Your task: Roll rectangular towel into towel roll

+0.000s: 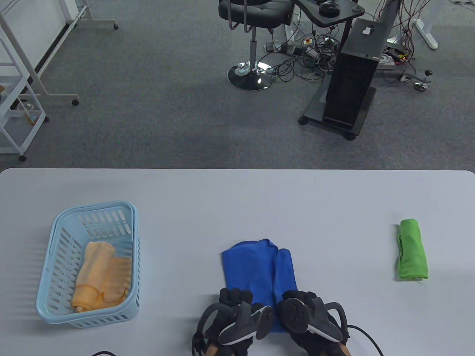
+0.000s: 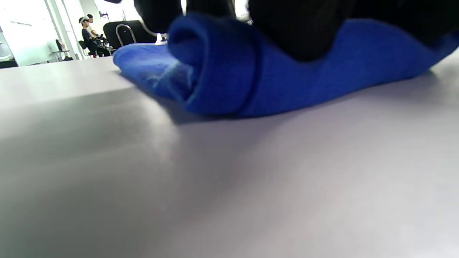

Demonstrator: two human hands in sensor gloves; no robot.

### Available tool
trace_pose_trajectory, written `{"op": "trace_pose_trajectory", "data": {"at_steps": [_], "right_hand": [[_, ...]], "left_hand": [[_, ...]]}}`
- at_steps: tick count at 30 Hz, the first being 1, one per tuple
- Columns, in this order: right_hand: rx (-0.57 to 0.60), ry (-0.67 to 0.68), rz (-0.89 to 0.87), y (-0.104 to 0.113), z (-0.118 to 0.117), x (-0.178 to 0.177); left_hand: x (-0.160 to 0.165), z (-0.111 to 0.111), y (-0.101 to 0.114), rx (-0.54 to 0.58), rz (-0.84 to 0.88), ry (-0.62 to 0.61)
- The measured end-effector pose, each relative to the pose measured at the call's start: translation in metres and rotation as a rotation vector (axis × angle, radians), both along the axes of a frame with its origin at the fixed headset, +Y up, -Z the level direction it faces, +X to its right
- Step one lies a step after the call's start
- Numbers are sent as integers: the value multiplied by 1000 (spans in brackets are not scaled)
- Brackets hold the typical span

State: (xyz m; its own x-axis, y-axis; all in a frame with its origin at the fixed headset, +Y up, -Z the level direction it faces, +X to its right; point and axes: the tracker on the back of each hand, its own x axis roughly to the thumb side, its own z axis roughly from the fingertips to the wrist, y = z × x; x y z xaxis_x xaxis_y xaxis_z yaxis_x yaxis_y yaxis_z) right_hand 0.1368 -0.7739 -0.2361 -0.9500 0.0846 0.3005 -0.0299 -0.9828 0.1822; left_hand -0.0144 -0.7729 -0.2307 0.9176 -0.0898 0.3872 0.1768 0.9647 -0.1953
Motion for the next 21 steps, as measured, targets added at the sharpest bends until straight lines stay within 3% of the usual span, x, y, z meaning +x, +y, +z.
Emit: {"op": "trace_pose_trajectory", "data": {"at_steps": [4,15,21], "right_hand": [[-2,-4,19,3,2,1],[-103,2,136,-5,2,0],[-73,-62,65,-6,-4,0]], "left_hand": [[0,2,6,-100,-67,42],[5,3,-2,-116,-134,7],[3,-2,-3,-101,-59,19]]}}
